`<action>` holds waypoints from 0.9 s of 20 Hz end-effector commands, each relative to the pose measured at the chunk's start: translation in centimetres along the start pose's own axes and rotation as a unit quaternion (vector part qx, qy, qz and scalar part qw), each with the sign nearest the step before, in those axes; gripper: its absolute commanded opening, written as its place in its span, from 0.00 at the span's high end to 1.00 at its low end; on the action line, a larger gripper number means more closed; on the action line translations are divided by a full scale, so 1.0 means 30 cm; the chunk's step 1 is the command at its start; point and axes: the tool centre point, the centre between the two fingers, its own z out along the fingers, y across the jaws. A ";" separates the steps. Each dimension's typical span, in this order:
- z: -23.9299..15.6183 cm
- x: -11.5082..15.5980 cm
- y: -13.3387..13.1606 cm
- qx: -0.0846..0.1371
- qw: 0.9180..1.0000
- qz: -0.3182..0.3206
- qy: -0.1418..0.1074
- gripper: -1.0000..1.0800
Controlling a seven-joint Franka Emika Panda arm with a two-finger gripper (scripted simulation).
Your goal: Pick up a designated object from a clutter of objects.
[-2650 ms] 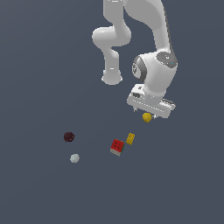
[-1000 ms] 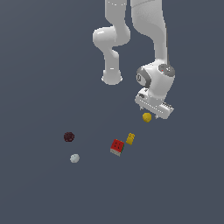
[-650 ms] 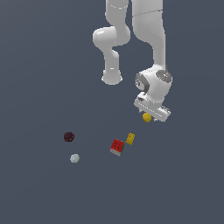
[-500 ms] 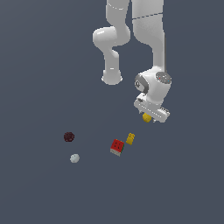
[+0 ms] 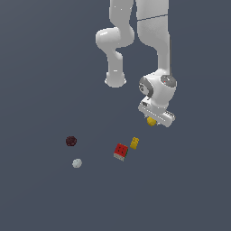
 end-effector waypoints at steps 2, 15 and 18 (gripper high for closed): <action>0.003 0.000 0.003 -0.001 1.000 0.000 0.000 1.00; -0.100 0.043 -0.045 0.000 1.000 0.000 0.000 1.00; -0.156 0.067 -0.071 0.000 1.000 0.000 -0.001 1.00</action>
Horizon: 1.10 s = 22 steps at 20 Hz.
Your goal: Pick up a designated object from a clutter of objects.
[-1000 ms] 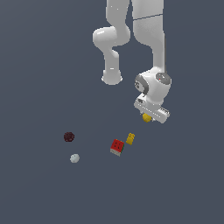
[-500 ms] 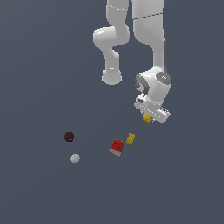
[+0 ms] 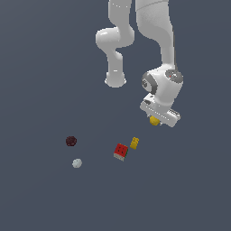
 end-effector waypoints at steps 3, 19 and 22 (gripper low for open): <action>-0.100 0.042 -0.046 0.001 1.000 0.000 -0.001 1.00; -0.541 0.234 -0.255 0.001 1.000 0.000 -0.001 1.00; -0.613 0.267 -0.290 0.001 1.000 0.000 -0.001 1.00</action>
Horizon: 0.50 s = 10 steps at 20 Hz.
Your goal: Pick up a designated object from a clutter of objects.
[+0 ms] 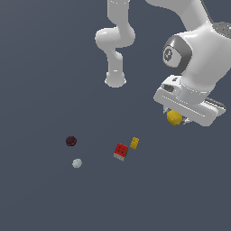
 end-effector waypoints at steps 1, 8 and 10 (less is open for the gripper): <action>-0.061 0.027 -0.029 0.000 1.000 0.000 0.000 1.00; -0.204 0.093 -0.101 0.000 1.000 0.000 0.000 1.00; -0.240 0.110 -0.120 0.000 1.000 0.000 0.000 1.00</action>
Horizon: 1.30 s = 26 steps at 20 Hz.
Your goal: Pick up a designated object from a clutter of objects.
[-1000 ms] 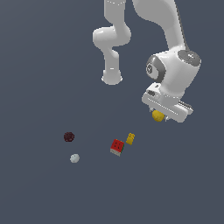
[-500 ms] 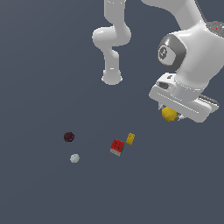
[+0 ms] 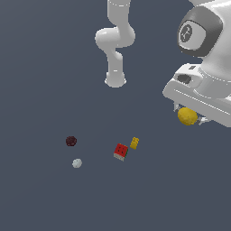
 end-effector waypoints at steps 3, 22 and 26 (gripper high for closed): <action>-0.081 0.037 -0.041 0.000 1.000 0.000 0.000 1.00; -0.295 0.141 -0.161 0.000 1.000 0.001 0.001 1.00; -0.311 0.149 -0.170 0.000 1.000 0.001 0.001 1.00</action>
